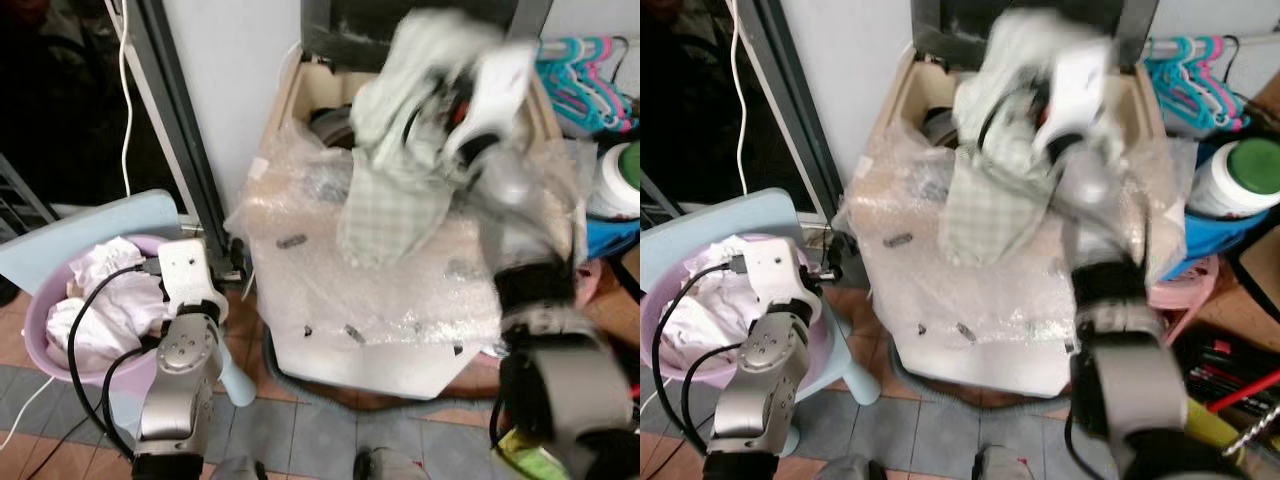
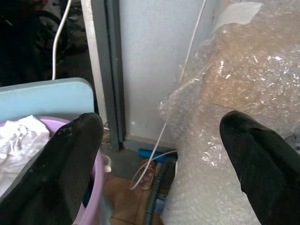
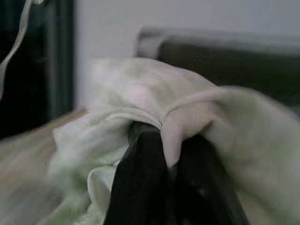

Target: Clothes washing

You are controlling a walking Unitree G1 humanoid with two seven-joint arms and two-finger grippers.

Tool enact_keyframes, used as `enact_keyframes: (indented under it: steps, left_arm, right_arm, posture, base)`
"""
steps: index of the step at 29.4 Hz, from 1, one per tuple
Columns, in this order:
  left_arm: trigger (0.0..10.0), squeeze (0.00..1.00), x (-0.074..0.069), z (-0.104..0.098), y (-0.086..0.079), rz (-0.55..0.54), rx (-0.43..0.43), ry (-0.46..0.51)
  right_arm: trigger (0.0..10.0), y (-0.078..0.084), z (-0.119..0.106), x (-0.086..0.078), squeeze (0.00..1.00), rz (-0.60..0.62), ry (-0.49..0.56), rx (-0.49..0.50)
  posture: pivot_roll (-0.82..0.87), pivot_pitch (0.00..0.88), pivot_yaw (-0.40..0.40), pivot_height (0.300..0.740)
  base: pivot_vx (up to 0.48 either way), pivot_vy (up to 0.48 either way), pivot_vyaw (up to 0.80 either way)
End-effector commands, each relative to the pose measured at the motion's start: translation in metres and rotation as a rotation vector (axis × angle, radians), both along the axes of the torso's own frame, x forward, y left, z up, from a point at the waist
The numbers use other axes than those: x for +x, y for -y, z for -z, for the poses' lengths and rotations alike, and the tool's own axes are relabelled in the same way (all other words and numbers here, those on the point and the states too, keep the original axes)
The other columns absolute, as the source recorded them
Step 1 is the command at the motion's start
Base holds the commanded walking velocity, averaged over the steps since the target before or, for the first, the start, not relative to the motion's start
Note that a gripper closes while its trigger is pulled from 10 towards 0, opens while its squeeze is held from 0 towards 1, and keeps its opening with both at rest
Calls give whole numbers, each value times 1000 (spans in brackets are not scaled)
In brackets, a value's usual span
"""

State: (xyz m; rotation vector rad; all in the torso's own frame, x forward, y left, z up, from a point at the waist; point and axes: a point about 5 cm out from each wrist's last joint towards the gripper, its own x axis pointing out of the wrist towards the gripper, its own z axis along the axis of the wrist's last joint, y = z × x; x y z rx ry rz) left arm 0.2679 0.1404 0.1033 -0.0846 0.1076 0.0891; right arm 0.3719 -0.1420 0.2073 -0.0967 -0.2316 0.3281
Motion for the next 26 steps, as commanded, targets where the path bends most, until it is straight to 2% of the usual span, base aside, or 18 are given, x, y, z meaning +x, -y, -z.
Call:
enact_keyframes:
  steps: [1,3,7,8,13,16,17,19,20,23,24,25,26]
  left_arm:
    - [10000,0,2,-4,1,4,5,10]
    - [10000,0,2,-4,1,8,4,8]
    - [10000,0,3,-4,0,6,5,12]
    - [10000,0,3,-4,0,3,4,13]
    - [10000,0,3,-5,0,5,14,20]
    - [10000,0,3,-5,-1,3,18,18]
    - [10000,0,3,-5,0,5,17,17]
    - [10000,0,3,-5,0,5,17,17]
    - [10000,0,4,-5,1,15,18,16]
    - [10000,0,4,-5,1,21,19,15]
    - [10000,0,5,-5,2,29,20,13]
    - [10000,0,5,-5,2,29,20,13]
    - [10000,0,5,-4,2,30,20,9]
  right_arm:
    - [10000,-4,-21,-3,1000,-25,62,17]
    - [10000,-6,-17,-8,1000,-43,44,31]
    - [10000,-14,-8,-22,1000,-212,-40,42]
    - [10000,-14,-7,-23,1000,-223,-48,37]
    - [10000,-13,14,-50,1000,-416,-157,-66]
    - [10000,-8,29,-60,1000,-479,-219,-148]
    - [10000,-5,36,-62,1000,-487,-252,-181]
    - [10000,-5,36,-62,1000,-487,-252,-181]
    - [10000,1,47,-62,1000,-481,-308,-244]
    - [10000,3,52,-61,1000,-474,-331,-272]
    - [10000,11,59,-52,1000,-400,-362,-325]
    - [10000,11,59,-52,1000,-400,-362,-325]
    - [10000,24,64,-37,1000,-274,-390,-391]
  posture:
    - [-65,56,40,740]
    - [-65,56,42,740]
    - [-64,53,47,740]
    - [-63,51,46,740]
    - [-55,50,44,740]
    - [-59,50,48,740]
    - [-59,50,48,740]
    - [-59,50,48,740]
    - [-61,51,54,740]
    - [-61,51,54,740]
    - [-61,51,54,740]
    - [-61,51,54,740]
    - [-61,51,54,740]
  base:
    - [0,0,0]
    - [0,0,0]
    - [0,0,0]
    - [0,0,0]
    - [0,0,0]
    - [0,0,0]
    - [0,0,0]
    - [0,0,0]
    - [0,0,0]
    - [0,0,0]
    - [0,0,0]
    - [0,0,0]
    - [0,0,0]
